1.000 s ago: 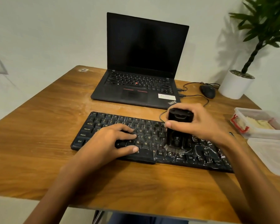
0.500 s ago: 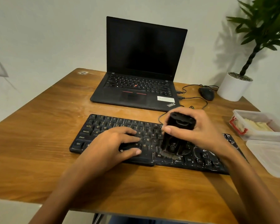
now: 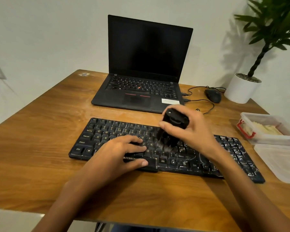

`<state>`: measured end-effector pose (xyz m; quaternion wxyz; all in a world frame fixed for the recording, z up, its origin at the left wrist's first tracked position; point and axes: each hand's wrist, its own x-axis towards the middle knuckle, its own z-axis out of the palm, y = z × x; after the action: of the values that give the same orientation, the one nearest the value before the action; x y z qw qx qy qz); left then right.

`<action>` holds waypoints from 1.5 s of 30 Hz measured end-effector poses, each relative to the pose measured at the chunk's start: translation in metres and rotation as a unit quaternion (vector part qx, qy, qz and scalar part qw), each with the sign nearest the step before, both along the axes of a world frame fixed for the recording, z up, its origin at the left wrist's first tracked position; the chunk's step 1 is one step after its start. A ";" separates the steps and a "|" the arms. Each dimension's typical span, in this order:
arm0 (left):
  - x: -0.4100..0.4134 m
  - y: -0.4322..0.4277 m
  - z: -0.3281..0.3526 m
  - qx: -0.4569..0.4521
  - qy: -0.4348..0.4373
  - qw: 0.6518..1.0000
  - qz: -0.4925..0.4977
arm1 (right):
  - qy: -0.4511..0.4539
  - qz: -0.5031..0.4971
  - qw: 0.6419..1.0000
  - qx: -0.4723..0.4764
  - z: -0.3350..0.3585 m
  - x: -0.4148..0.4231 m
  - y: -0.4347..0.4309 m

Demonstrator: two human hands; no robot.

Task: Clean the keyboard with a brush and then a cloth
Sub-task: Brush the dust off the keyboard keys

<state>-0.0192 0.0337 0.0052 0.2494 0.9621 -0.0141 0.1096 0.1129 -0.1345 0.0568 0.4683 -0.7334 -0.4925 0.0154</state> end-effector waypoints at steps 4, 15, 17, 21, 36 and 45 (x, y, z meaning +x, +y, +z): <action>0.000 0.000 0.001 0.002 0.007 1.000 0.002 | 0.052 0.057 0.997 -0.019 0.000 -0.001 0.003; 0.000 -0.002 0.005 -0.003 0.011 1.000 0.003 | 0.047 0.080 0.996 -0.012 -0.004 -0.014 0.002; 0.000 0.000 0.004 -0.011 0.021 1.000 0.002 | 0.073 0.059 0.995 -0.016 -0.005 -0.005 -0.011; -0.001 0.000 0.005 -0.024 0.020 0.999 0.012 | 0.092 0.021 0.995 -0.032 0.002 0.010 -0.044; 0.015 -0.017 0.006 -0.033 0.039 0.999 -0.008 | 0.058 -0.013 0.996 -0.071 0.013 0.017 -0.061; 0.015 -0.016 0.007 -0.037 0.039 0.999 -0.005 | 0.073 0.056 0.996 -0.018 -0.002 0.000 -0.029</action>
<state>-0.0047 0.0181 0.0119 0.2855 0.9557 -0.0054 0.0708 0.1125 -0.1634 0.0545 0.4877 -0.7101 -0.4971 0.1038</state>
